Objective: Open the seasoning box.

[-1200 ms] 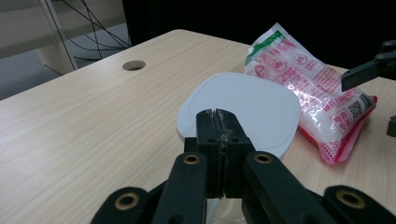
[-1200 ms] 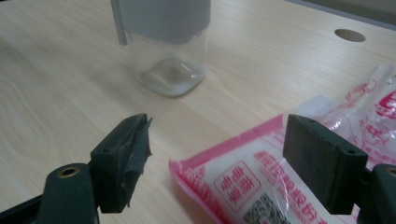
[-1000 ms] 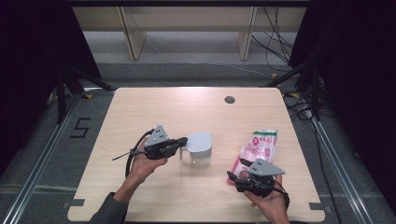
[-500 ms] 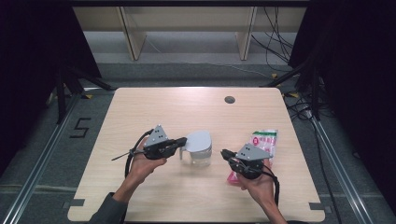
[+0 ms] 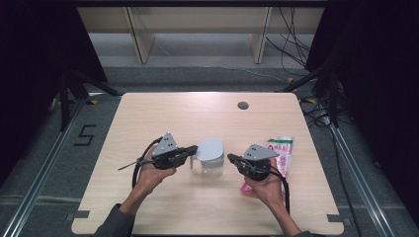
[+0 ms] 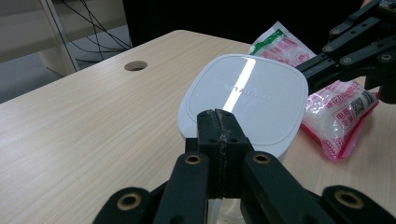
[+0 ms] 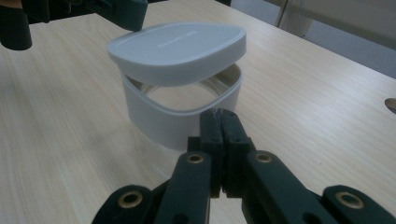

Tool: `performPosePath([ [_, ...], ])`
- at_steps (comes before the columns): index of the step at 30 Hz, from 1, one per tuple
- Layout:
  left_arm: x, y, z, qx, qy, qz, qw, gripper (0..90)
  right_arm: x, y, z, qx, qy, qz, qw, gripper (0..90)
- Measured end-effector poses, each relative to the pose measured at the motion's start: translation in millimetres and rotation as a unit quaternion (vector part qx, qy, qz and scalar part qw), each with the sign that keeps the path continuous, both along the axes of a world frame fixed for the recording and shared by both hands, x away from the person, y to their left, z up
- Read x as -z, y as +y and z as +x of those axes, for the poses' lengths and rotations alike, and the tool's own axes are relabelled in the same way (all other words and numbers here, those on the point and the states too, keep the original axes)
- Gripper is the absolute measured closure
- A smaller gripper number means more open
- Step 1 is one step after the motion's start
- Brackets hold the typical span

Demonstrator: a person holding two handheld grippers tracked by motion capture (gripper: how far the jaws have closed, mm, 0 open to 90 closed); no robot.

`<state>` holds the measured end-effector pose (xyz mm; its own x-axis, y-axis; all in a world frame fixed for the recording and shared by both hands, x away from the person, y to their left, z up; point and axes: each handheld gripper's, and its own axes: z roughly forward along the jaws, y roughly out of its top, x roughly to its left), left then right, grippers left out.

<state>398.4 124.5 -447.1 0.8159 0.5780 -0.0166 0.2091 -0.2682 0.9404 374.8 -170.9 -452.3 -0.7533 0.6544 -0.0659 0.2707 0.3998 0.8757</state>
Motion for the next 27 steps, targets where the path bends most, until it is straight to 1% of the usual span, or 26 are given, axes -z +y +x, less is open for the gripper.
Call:
performPosePath([
  [1, -0.3, 0.1, 0.3, 0.001, -0.002, 0.002, 1.0000, 89.1, 0.0, -0.1, 1.8, -0.007, -0.009, -0.001, 0.9999, 90.0],
  [2, -0.3, 0.1, 0.3, 0.001, -0.002, 0.002, 1.0000, 89.1, 0.0, -0.1, 1.8, -0.007, -0.009, -0.001, 0.9999, 90.0],
  [3, -0.8, 0.3, 0.9, 0.006, -0.010, 0.009, 0.9999, 89.1, -1.0, 1.1, 1.1, -0.006, -0.007, 0.004, 0.9999, 90.0],
  [4, -0.8, 0.3, 0.9, 0.006, -0.010, 0.009, 0.9999, 89.1, -1.0, 1.1, 1.1, -0.006, -0.007, 0.004, 0.9999, 90.0],
  [5, -0.1, 0.3, 0.7, 0.003, -0.002, 0.001, 1.0000, 89.1, -1.7, 2.6, 2.3, -0.008, -0.011, -0.007, 0.9999, 90.0],
  [6, -0.1, 0.3, 0.7, 0.003, -0.002, 0.001, 1.0000, 89.1, -1.7, 2.6, 2.3, -0.008, -0.011, -0.007, 0.9999, 90.0],
  [7, 0.3, 0.0, 0.2, 0.001, 0.003, -0.004, 1.0000, 89.1, -2.5, 4.7, 3.3, -0.011, -0.015, -0.008, 0.9998, 90.0],
  [9, 0.0, 0.2, 0.4, 0.002, -0.001, 0.000, 1.0000, 89.1, -3.5, 7.1, 3.9, -0.011, -0.017, -0.008, 0.9998, 90.0],
  [10, 0.2, 0.5, 0.6, 0.004, -0.003, 0.000, 1.0000, 89.1, -4.5, 7.2, 4.6, -0.013, -0.016, -0.014, 0.9997, 90.0],
  [12, 0.4, 0.4, 0.4, 0.003, 0.000, -0.002, 1.0000, 89.1, -4.8, 8.6, 5.9, -0.017, -0.018, -0.017, 0.9996, 90.0],
  [14, 0.4, 0.4, 0.0, 0.001, 0.002, -0.002, 1.0000, 89.1, -4.8, 9.8, 6.0, -0.018, -0.021, -0.014, 0.9995, 90.0],
  [16, 0.8, 0.5, 0.2, 0.002, 0.002, -0.005, 1.0000, 89.1, -8.1, 9.9, 6.4, -0.024, -0.016, -0.012, 0.9995, 90.0],
  [17, 1.1, 0.4, -0.1, 0.000, 0.004, -0.007, 1.0000, 89.1, -8.9, 10.8, 6.3, -0.026, -0.015, -0.016, 0.9994, 90.0],
  [18, 1.1, 0.6, 0.0, 0.000, 0.005, -0.006, 1.0000, 89.1, -10.5, 11.3, 5.8, -0.023, -0.022, -0.017, 0.9993, 90.0],
  [19, 1.0, 0.9, 0.1, 0.000, 0.004, -0.004, 1.0000, 89.1, -12.8, 10.6, 7.0, -0.028, -0.029, -0.019, 0.9990, 90.0],
  [20, 1.0, 0.9, 0.1, 0.000, 0.004, -0.004, 1.0000, 89.1, -12.8, 10.6, 7.0, -0.028, -0.029, -0.019, 0.9990, 90.0],
  [21, 0.9, 1.4, 0.9, 0.002, 0.001, 0.000, 1.0000, 89.1, -14.0, 11.5, 7.4, -0.032, -0.031, -0.013, 0.9989, 90.0],
  [22, 1.4, 2.4, 1.8, 0.004, 0.001, -0.002, 1.0000, 89.1, -16.7, 12.9, 7.4, -0.042, -0.023, -0.013, 0.9988, 90.0],
  [23, 1.4, 2.4, 1.8, 0.004, 0.001, -0.002, 1.0000, 89.1, -16.7, 12.9, 7.4, -0.042, -0.023, -0.013, 0.9988, 90.0],
  [24, 1.9, 2.6, 1.3, 0.002, 0.008, -0.007, 0.9999, 89.1, -16.5, 14.0, 8.1, -0.048, -0.020, -0.010, 0.9986, 90.0],
  [26, 1.4, 3.8, 3.4, 0.009, -0.004, -0.001, 1.0000, 89.0, -14.4, 17.6, 8.1, -0.046, -0.010, -0.012, 0.9988, 90.0],
  [27, 1.6, 4.1, 3.5, 0.009, -0.004, -0.001, 1.0000, 88.9, -13.5, 18.9, 8.8, -0.048, -0.014, -0.011, 0.9987, 90.0],
])
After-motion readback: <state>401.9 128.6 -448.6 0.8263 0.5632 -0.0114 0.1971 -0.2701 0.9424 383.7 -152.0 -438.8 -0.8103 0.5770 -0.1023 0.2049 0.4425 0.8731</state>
